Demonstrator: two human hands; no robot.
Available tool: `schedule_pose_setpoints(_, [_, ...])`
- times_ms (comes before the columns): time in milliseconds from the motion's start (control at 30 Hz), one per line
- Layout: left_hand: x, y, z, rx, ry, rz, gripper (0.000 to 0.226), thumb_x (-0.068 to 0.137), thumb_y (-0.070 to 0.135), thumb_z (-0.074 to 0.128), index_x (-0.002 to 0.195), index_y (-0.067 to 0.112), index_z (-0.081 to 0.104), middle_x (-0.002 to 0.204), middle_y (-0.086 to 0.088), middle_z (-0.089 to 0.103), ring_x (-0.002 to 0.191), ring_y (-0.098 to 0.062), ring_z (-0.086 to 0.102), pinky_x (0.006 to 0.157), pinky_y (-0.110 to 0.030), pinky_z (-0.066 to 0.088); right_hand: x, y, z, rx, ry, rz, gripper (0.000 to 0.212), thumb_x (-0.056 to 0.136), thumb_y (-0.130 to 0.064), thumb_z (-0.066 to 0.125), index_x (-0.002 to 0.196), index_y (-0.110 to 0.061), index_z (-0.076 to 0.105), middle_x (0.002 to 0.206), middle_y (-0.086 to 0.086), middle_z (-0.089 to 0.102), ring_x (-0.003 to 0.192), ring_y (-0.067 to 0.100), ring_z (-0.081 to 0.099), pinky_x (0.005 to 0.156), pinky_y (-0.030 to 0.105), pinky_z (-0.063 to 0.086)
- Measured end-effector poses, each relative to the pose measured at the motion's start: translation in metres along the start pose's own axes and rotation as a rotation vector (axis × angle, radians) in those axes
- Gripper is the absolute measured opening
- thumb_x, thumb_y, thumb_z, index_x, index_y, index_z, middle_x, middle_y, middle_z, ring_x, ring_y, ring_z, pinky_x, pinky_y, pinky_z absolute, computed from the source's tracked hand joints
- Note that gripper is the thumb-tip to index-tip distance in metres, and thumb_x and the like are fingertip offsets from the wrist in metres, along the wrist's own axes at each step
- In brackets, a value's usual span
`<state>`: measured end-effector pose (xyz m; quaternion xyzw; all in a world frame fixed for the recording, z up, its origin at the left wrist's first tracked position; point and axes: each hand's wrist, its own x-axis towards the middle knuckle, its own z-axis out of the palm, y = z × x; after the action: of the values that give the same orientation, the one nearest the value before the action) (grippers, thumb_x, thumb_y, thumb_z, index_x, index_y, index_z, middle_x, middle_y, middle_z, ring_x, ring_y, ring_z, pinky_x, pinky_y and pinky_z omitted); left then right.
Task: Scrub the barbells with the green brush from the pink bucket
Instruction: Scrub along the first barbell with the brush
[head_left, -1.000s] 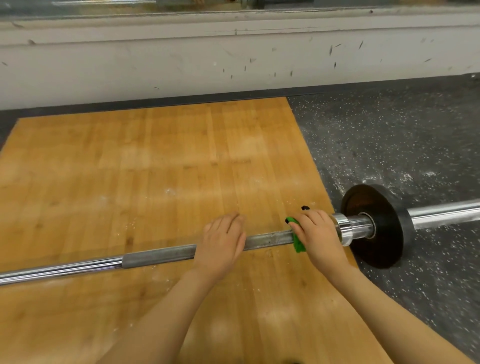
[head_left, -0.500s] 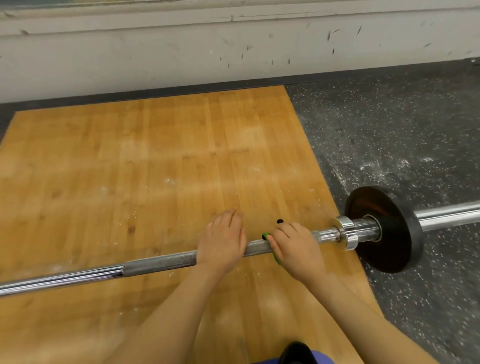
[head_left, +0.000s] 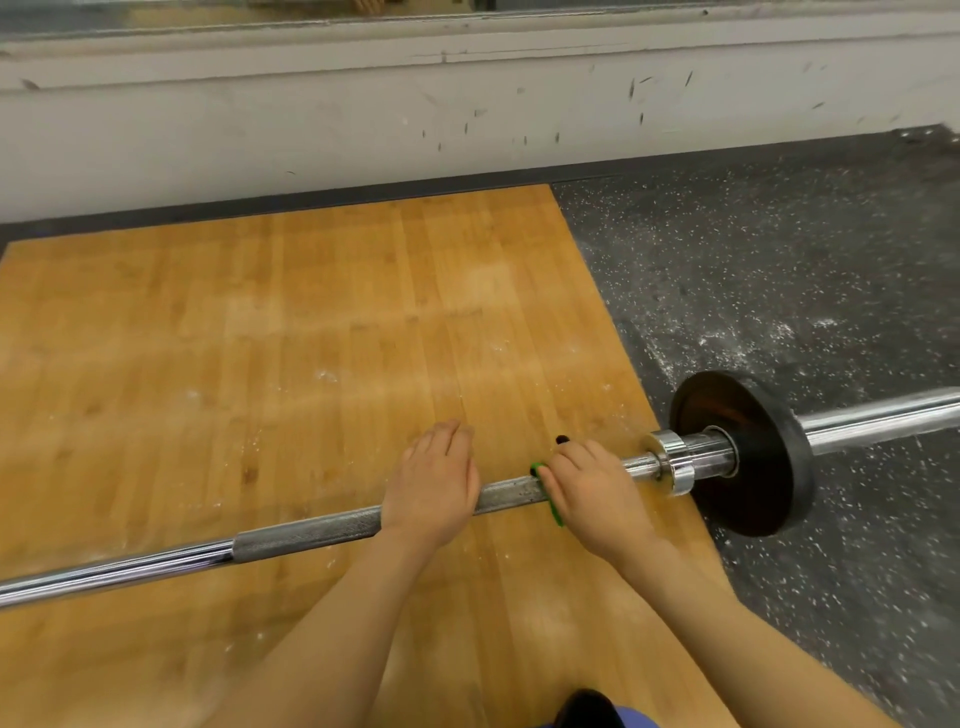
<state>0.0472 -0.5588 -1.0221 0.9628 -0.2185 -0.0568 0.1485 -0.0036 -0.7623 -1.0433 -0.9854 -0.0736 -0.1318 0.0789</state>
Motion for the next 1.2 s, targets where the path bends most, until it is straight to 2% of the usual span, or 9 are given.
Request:
schedule_pose_setpoints(100, [0.005,-0.001,-0.001,-0.026,0.019,-0.013,0.045,0.095,0.027,0.033,0.127,0.005,0.055,0.131,-0.012,0.055,0.119,-0.029,0.053,0.097,-0.040,0.043,0.005,-0.006,0.001,-0.002,0.004,-0.019,0.039,0.097,-0.034,0.040,0.076,-0.014,0.066,0.080,0.002,0.063,0.073,0.022,0.055,0.061,0.034,0.046])
schedule_pose_setpoints(233, [0.010,-0.004,-0.001,-0.018,-0.011,-0.039,0.043,0.100,0.023,0.038,0.140,0.007,0.043,0.146,-0.010,0.041,0.133,-0.026,0.038,0.107,-0.036,0.032,0.006,0.016,-0.004,0.009,0.002,-0.017,0.042,0.098,-0.033,0.038,0.079,-0.011,0.068,0.081,0.003,0.064,0.076,0.025,0.057,0.068,0.038,0.049])
schedule_pose_setpoints(333, [0.011,-0.004,-0.002,-0.010,-0.024,-0.059,0.045,0.100,0.025,0.035,0.142,0.009,0.039,0.149,-0.009,0.037,0.136,-0.025,0.035,0.109,-0.035,0.030,0.005,0.028,-0.012,-0.039,0.040,-0.036,0.040,0.095,-0.030,0.039,0.078,-0.011,0.069,0.078,0.003,0.064,0.075,0.024,0.059,0.077,0.032,0.042])
schedule_pose_setpoints(467, [0.009,-0.002,-0.001,-0.019,-0.045,-0.086,0.047,0.100,0.026,0.034,0.144,0.009,0.035,0.151,-0.009,0.033,0.138,-0.025,0.032,0.110,-0.036,0.029,0.006,0.028,-0.017,-0.058,0.052,-0.048,0.039,0.092,-0.029,0.039,0.078,-0.011,0.070,0.076,0.002,0.065,0.075,0.023,0.061,0.080,0.029,0.035])
schedule_pose_setpoints(667, [0.001,0.002,0.001,-0.011,-0.054,-0.107,0.048,0.100,0.027,0.034,0.144,0.008,0.037,0.151,-0.009,0.034,0.136,-0.025,0.035,0.109,-0.036,0.033,0.006,0.008,-0.006,0.053,0.005,0.016,0.039,0.095,-0.033,0.040,0.082,-0.011,0.069,0.081,0.003,0.064,0.075,0.026,0.057,0.068,0.039,0.050])
schedule_pose_setpoints(833, [-0.008,0.004,0.003,-0.041,0.005,-0.080,0.042,0.096,0.020,0.047,0.135,0.006,0.048,0.142,-0.011,0.046,0.126,-0.028,0.048,0.100,-0.040,0.042,0.005,-0.018,0.002,0.069,-0.069,-0.030,0.041,0.096,-0.037,0.037,0.080,-0.016,0.068,0.079,-0.001,0.063,0.072,0.022,0.056,0.059,0.034,0.048])
schedule_pose_setpoints(1000, [-0.009,0.004,0.003,-0.054,0.009,-0.074,0.043,0.096,0.020,0.047,0.137,0.006,0.047,0.144,-0.011,0.045,0.129,-0.029,0.046,0.103,-0.042,0.041,0.000,0.004,-0.003,0.030,-0.057,-0.091,0.042,0.097,-0.038,0.038,0.073,-0.016,0.065,0.069,0.000,0.058,0.062,0.022,0.053,0.049,0.034,0.046])
schedule_pose_setpoints(1100, [-0.008,0.003,0.002,-0.056,0.000,-0.074,0.043,0.098,0.021,0.045,0.138,0.006,0.045,0.146,-0.010,0.043,0.131,-0.029,0.043,0.106,-0.042,0.038,-0.007,0.028,-0.008,0.003,-0.006,-0.093,0.044,0.099,-0.037,0.037,0.073,-0.015,0.065,0.071,0.001,0.059,0.065,0.022,0.054,0.053,0.034,0.047])
schedule_pose_setpoints(1200, [-0.006,0.002,0.002,-0.048,-0.003,-0.061,0.044,0.098,0.021,0.044,0.139,0.006,0.044,0.147,-0.010,0.041,0.133,-0.028,0.041,0.109,-0.041,0.034,-0.013,0.042,-0.013,-0.019,0.036,-0.111,0.045,0.100,-0.037,0.036,0.083,-0.012,0.069,0.081,0.003,0.064,0.074,0.023,0.058,0.065,0.034,0.050])
